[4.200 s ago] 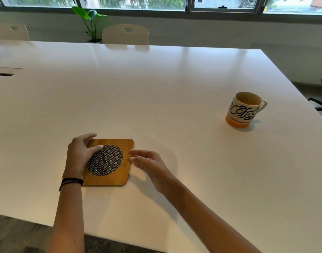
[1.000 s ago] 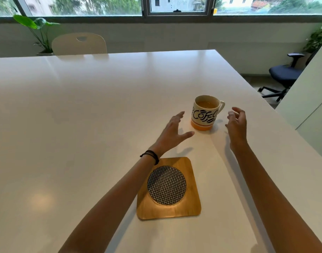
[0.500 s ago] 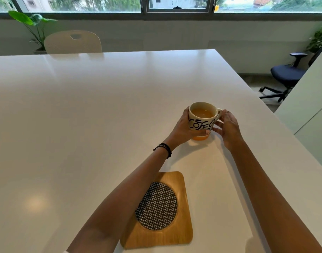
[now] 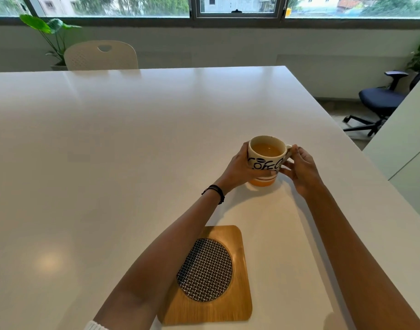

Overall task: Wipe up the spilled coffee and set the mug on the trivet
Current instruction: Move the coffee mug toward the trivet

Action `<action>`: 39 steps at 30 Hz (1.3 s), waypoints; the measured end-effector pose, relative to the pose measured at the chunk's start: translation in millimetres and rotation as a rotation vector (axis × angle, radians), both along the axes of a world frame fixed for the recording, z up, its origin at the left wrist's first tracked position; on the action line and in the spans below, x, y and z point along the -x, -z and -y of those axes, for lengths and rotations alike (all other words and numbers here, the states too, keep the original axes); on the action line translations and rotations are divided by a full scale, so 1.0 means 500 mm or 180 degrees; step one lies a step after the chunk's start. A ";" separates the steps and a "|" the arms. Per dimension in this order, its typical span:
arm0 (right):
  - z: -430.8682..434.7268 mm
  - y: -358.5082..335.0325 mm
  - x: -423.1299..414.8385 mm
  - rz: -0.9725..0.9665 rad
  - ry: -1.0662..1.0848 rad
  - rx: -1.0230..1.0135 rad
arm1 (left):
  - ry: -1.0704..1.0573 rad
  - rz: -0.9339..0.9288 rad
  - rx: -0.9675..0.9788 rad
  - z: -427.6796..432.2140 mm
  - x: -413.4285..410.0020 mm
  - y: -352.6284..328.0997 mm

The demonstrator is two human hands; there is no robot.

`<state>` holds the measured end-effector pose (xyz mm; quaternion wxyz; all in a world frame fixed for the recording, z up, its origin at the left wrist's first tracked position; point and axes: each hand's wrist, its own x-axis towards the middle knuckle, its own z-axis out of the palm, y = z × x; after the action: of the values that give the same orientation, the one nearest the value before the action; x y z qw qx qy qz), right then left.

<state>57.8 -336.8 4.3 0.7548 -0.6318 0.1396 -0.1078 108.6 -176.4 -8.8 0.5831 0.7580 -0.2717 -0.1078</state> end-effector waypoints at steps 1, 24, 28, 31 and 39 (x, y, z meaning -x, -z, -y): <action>-0.003 -0.001 0.003 0.0003 -0.0014 -0.0002 | 0.0002 -0.0010 0.0006 -0.004 0.002 0.000; -0.158 -0.039 0.143 0.0394 -0.1105 0.0041 | 0.0037 -0.0089 0.0133 -0.232 0.152 -0.032; -0.178 -0.035 0.171 0.0379 -0.1178 0.0147 | 0.0017 -0.0104 0.0103 -0.263 0.185 -0.032; -0.194 -0.033 0.190 0.0395 -0.1291 0.0173 | -0.0046 -0.0131 0.0089 -0.285 0.215 -0.031; -0.226 -0.024 0.237 0.0389 -0.1645 0.0211 | -0.0037 -0.0332 0.0201 -0.337 0.276 -0.016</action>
<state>-60.9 -223.9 16.2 0.7432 -0.6632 -0.0758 0.0461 -29.6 -7.9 -0.8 0.6207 0.7342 -0.2399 -0.1351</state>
